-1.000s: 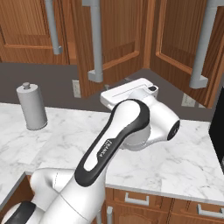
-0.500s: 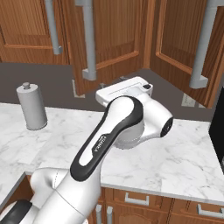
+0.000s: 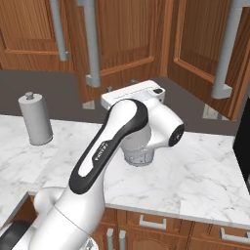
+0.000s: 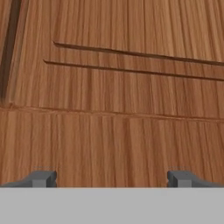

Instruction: Close all open cabinet doors.

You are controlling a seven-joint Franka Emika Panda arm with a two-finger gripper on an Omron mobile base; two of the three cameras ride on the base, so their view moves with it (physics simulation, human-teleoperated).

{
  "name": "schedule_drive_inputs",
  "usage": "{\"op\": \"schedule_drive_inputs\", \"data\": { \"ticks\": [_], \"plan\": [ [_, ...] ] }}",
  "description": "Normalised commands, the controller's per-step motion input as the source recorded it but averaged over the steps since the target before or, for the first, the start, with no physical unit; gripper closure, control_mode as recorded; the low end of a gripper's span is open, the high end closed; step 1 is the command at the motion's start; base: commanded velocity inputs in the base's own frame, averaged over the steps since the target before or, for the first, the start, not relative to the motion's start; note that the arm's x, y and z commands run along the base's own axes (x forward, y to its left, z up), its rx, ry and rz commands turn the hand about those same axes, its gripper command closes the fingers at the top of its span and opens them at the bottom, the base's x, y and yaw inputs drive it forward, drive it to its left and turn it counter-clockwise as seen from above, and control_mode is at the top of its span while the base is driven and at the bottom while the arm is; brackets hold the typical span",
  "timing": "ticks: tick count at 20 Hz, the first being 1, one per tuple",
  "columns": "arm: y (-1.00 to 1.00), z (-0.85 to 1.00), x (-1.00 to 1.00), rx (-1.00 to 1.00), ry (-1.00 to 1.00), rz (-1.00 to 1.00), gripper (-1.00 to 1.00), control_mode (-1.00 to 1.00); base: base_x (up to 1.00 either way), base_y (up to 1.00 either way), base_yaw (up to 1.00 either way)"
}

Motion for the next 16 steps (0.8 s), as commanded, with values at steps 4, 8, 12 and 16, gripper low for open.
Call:
{"op": "schedule_drive_inputs", "data": {
  "ticks": [4, 8, 12, 16],
  "plan": [
    [0.17, 0.14, 0.09, 0.00, 0.00, -0.07, -1.00, -1.00, 0.00, 0.00, 0.00],
    [0.24, 0.04, 0.12, 0.00, 0.00, -0.08, -1.00, -1.00, 0.00, 0.00, 0.00],
    [0.27, 0.00, 0.13, 0.00, 0.00, -0.09, -1.00, -1.00, 0.00, 0.00, 0.00],
    [0.23, 0.00, 0.15, 0.00, 0.00, -0.09, -1.00, -1.00, 0.00, 0.00, 0.00]
  ]
}}
